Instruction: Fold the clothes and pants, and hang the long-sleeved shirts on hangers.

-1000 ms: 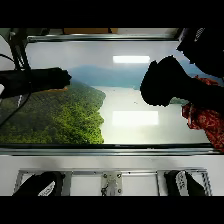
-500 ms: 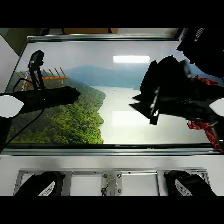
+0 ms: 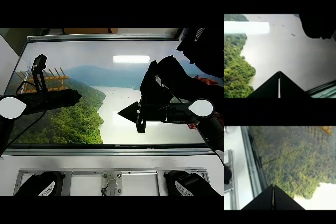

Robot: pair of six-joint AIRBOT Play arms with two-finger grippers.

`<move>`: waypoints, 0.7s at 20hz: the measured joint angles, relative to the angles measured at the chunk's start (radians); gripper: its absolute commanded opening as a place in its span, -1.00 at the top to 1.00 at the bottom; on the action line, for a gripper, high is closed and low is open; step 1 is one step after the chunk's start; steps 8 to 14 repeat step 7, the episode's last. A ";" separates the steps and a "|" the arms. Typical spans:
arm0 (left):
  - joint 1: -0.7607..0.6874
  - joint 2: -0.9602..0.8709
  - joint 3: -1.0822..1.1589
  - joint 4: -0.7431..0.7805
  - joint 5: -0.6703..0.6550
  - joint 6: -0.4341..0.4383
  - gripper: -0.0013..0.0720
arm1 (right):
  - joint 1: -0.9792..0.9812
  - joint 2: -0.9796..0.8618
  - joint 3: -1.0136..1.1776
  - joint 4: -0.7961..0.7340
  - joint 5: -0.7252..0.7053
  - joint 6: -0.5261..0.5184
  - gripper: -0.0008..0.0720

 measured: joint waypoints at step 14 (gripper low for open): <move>0.000 0.000 0.000 -0.001 0.001 0.000 0.91 | 0.004 -0.003 0.000 0.000 -0.001 -0.002 0.93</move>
